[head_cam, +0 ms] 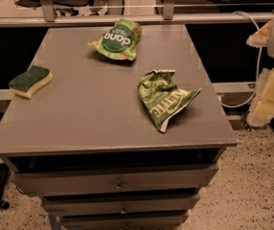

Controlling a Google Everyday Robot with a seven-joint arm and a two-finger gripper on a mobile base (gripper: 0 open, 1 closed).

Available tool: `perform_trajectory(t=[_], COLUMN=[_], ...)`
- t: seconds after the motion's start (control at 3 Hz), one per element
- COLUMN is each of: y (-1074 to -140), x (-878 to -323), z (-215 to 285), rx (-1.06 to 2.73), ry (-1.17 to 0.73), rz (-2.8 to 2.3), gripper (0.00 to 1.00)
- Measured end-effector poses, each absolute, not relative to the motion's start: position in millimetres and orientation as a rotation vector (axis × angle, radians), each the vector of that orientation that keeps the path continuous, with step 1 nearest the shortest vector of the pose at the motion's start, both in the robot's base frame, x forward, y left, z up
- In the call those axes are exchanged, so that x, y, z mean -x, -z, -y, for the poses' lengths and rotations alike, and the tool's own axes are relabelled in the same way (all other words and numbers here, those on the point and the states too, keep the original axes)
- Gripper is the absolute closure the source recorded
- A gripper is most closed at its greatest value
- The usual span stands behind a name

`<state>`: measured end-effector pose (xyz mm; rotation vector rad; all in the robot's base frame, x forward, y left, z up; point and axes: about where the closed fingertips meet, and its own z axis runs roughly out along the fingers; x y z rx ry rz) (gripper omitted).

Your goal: Move green rice chip bag near sponge

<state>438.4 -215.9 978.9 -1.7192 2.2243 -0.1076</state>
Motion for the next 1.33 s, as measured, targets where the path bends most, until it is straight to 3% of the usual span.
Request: perform_trajectory(t=[0.67, 1.33], y=[-976, -959], x=[-460, -578], z=[204, 142], rx=[1.709, 1.577], ry=[0.086, -0.037], rz=[-2.154, -1.931], gripper=[0.00, 0.00])
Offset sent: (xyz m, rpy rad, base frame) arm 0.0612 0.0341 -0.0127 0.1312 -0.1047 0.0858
